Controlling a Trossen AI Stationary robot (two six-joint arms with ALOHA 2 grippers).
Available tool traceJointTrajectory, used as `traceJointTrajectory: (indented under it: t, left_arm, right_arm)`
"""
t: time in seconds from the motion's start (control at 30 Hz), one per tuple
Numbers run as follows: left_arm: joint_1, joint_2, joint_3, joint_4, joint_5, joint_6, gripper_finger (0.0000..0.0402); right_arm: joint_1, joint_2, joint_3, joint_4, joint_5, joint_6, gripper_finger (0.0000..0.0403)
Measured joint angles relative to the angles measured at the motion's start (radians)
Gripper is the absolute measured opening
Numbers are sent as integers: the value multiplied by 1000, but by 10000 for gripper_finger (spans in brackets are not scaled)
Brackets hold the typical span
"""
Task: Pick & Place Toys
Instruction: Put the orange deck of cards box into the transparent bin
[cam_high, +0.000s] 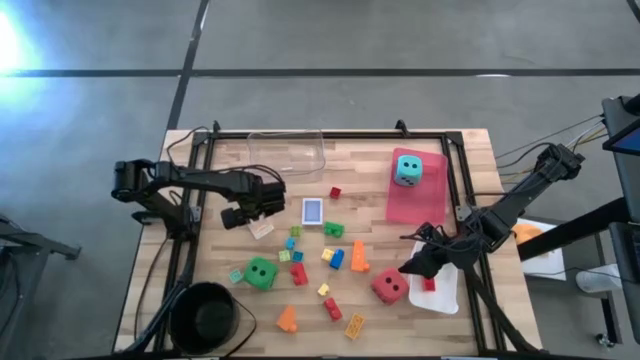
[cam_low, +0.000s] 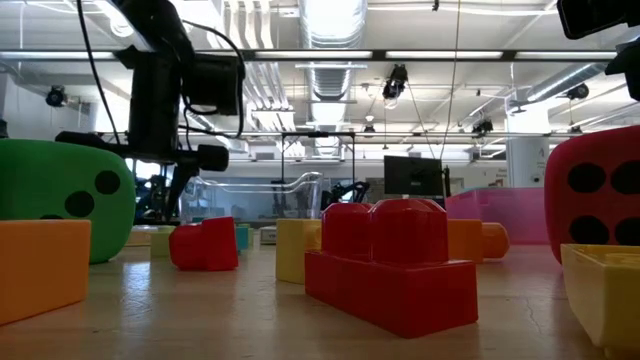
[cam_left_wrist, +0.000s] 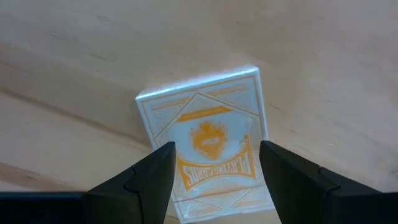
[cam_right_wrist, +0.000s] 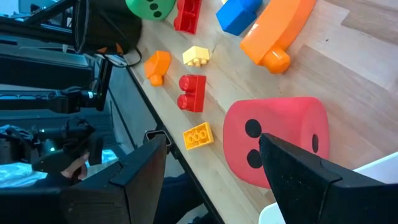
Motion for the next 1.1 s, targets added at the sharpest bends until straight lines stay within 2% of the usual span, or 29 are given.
traceJointTrajectory:
  t: [0.6, 0.87, 1.1]
  left_arm:
    - [12, 0, -1, -10, 15, -45, 237]
    - [16, 0, -1, -15, 22, -33, 261]
    - [27, 0, -1, -22, 29, -34, 263]
  right_arm:
    - [0, 0, 0, -1, 0, -8, 251]
    - [0, 0, 0, -1, 0, -25, 251]
    - [0, 0, 0, -1, 0, -26, 251]
